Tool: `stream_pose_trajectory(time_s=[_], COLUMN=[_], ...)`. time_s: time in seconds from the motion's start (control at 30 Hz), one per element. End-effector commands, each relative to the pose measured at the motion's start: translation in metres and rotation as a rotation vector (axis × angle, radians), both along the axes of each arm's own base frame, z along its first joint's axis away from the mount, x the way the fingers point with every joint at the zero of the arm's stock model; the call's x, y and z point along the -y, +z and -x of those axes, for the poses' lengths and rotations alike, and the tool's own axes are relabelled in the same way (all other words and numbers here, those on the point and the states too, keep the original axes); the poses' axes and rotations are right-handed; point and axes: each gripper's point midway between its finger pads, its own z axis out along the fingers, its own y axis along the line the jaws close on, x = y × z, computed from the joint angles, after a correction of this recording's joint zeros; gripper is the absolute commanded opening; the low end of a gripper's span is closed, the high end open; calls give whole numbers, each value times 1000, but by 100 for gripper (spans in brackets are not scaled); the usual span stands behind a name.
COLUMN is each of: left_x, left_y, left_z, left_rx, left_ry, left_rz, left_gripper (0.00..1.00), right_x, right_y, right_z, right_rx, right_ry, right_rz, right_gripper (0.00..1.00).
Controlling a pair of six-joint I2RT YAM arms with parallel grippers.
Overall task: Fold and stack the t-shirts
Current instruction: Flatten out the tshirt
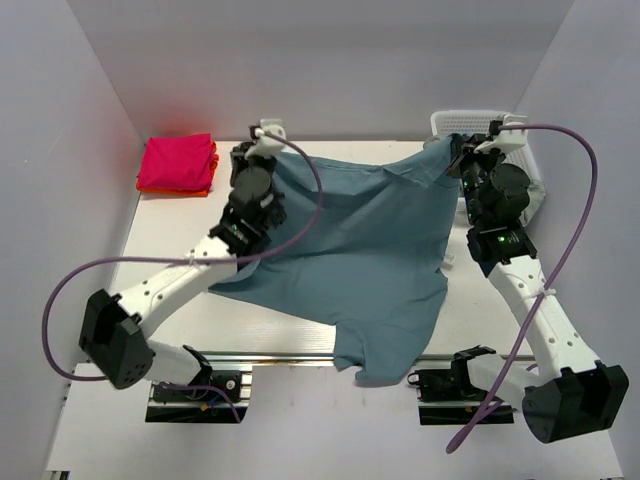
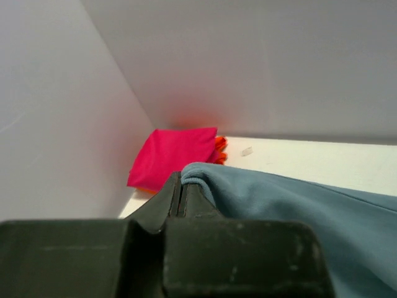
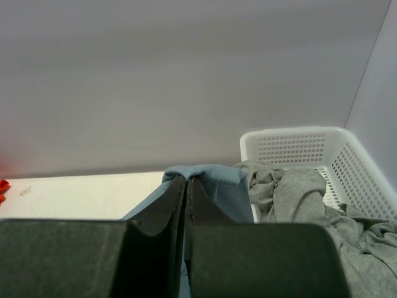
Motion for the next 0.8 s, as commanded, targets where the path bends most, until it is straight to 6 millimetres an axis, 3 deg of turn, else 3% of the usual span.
stream_pose_trajectory(time_s=[0.0, 0.03, 0.1, 0.13, 0.27, 0.3, 0.37, 0.4, 0.47, 0.53, 0.6, 0.77], left_x=[-20, -34, -37, -48, -55, -52, -58, -51, -58, -65, -79, -85], left_y=[-8, -21, -37, -41, -48, -35, -18, -7, 30, 57, 88, 125], left_z=[-31, -45, -59, -65, -80, -79, -77, -74, -53, -35, -5, 46], left_rx=[-23, -51, -94, -98, -116, -88, -59, -46, 36, 98, 182, 253], left_ry=[12, 45, 23, 37, -20, -82, -135, -209, -253, -273, -278, -350], left_rz=[145, 144, 179, 186, 202, 216, 215, 204, 212, 207, 211, 197], left_gripper=[0, 0, 0, 0, 0, 0, 0, 0, 0, 0, 0, 0], right_x=[6, 6, 9, 8, 7, 7, 8, 9, 11, 11, 14, 16], right_y=[52, 48, 49, 46, 56, 56, 75, 81, 113, 124, 154, 213], right_z=[4, 1, -3, -6, -5, -5, 1, 4, 13, 21, 42, 94], right_rx=[144, 132, 129, 119, 137, 135, 168, 178, 234, 243, 310, 441], right_ry=[-24, -25, -48, -46, -41, -41, -39, -38, -38, -35, -31, 16], right_rz=[-28, -22, -17, -10, -4, 2, 8, 20, 13, 46, 46, 47], right_gripper=[0, 0, 0, 0, 0, 0, 0, 0, 0, 0, 0, 0])
